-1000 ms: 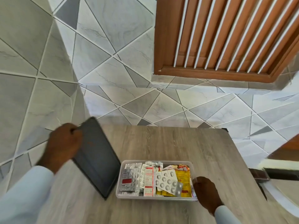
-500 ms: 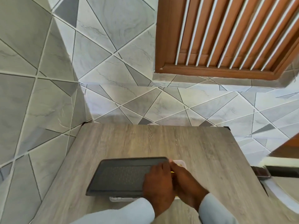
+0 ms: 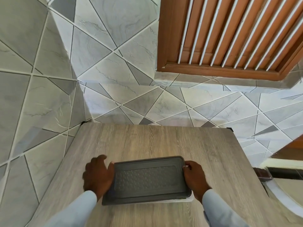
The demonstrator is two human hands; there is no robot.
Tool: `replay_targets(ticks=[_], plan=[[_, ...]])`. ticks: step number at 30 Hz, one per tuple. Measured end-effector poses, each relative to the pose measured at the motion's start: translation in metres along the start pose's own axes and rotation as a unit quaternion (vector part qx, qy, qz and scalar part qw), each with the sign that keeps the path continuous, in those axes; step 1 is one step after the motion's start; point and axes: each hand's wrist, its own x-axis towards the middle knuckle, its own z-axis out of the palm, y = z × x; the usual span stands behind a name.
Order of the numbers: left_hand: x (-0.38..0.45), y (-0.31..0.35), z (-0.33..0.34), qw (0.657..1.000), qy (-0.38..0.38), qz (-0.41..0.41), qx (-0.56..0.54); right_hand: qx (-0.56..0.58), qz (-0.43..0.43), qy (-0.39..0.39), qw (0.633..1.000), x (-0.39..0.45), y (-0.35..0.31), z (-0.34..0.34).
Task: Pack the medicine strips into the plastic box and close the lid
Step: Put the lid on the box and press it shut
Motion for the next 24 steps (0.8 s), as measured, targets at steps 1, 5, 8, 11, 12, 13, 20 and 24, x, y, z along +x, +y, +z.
replay_targets(ticks=[1,5,8,11,12,13,20,24], plan=[[-0.001,-0.009,0.005,0.998,-0.041,-0.041,-0.034,-0.02,-0.009,0.021,1.0,0.001,0.006,0.001],[-0.03,-0.003,0.027,0.965,-0.115,-0.083,-0.219,-0.06,-0.067,0.085,0.992,0.0,0.019,0.012],[-0.038,0.007,0.034,0.963,-0.082,-0.086,-0.243,-0.087,-0.076,0.128,0.985,0.0,0.028,0.016],[-0.038,0.009,0.037,0.964,-0.077,-0.087,-0.24,-0.11,-0.065,0.131,0.983,0.001,0.04,0.015],[-0.038,0.008,0.038,0.965,-0.078,-0.087,-0.235,-0.116,-0.062,0.127,0.983,0.001,0.042,0.015],[-0.037,0.006,0.038,0.967,-0.078,-0.085,-0.229,-0.121,-0.06,0.124,0.983,0.001,0.044,0.016],[-0.028,-0.007,0.051,0.991,-0.053,-0.01,-0.123,-0.198,-0.069,0.106,0.972,0.003,0.052,0.022],[-0.029,0.001,0.058,0.968,-0.004,0.239,0.075,-0.334,-0.195,0.124,0.914,0.0,0.053,0.024]])
